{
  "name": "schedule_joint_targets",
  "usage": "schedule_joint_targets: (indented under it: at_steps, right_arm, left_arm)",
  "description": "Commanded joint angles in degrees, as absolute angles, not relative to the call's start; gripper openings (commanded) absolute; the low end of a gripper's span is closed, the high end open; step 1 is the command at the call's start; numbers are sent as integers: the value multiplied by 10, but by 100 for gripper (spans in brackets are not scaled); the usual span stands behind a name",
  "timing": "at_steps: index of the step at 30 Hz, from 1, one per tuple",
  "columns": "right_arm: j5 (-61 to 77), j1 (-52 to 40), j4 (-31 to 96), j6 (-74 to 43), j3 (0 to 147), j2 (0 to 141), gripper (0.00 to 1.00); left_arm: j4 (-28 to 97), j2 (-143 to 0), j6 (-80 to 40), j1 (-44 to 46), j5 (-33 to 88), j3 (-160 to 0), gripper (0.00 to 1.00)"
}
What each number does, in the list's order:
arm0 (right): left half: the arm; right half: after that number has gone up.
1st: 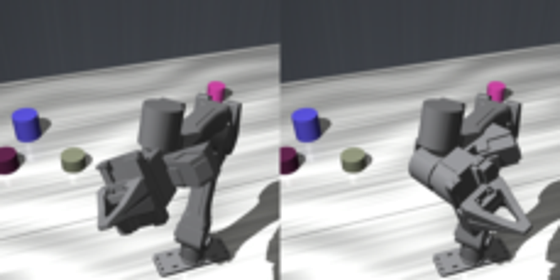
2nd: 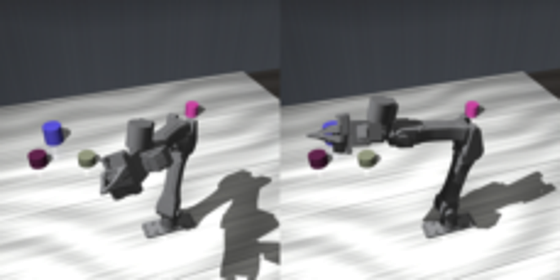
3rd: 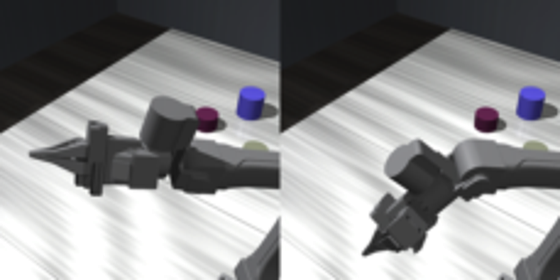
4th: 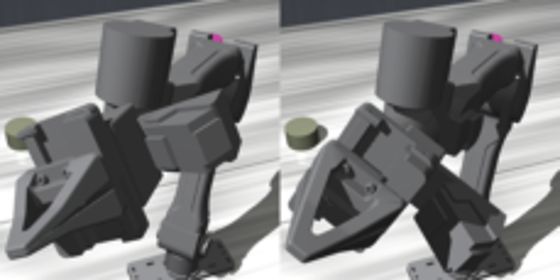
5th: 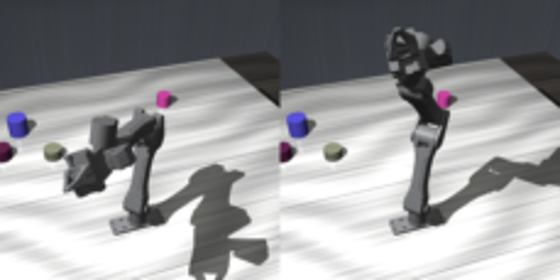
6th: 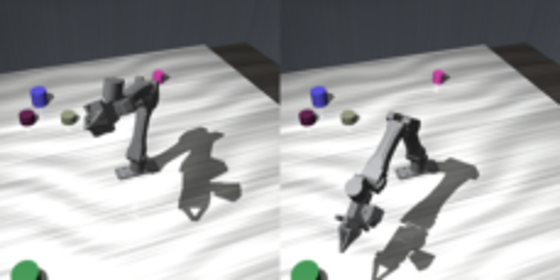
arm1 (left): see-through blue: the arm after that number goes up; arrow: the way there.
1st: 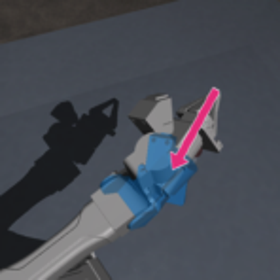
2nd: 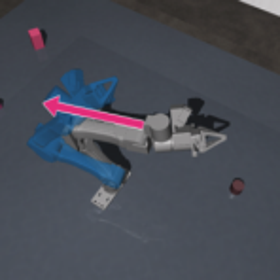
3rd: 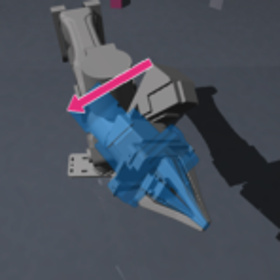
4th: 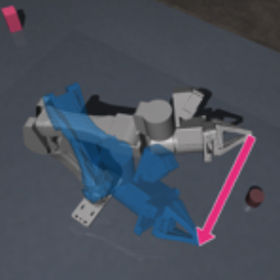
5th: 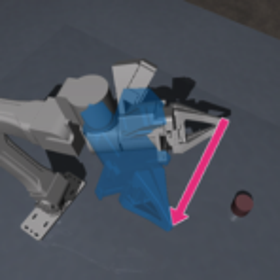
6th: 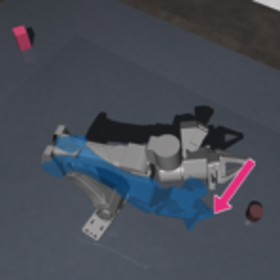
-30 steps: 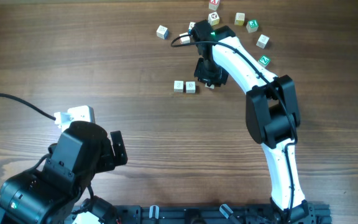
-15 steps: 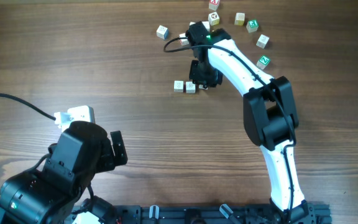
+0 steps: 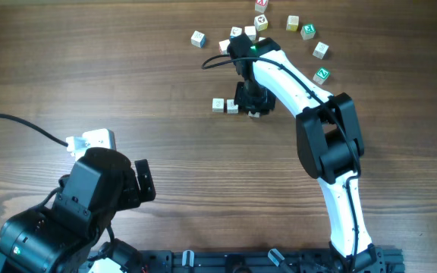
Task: Form a horizontal line
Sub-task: 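Grasp the 4 block and carry it toward the 9 block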
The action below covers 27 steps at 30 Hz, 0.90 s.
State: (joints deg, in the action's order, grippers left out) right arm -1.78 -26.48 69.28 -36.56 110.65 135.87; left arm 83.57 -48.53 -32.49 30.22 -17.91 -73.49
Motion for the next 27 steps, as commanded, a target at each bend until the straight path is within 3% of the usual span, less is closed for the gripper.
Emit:
schedule_joint_targets:
  at_steps: [1,19,27]
  right_arm:
    - [-25,-268,692,-375,1098,1369,40]
    - [-12,-265,637,-340,1103,1369,43]
    - [-12,-265,637,-330,1115,1369,34]
  left_arm:
    - [834,-484,-335,299,-176,-733,100]
    - [834,-484,-335,299,-176,-733,100]
    - [834,-484,-335,299,-176,-733,100]
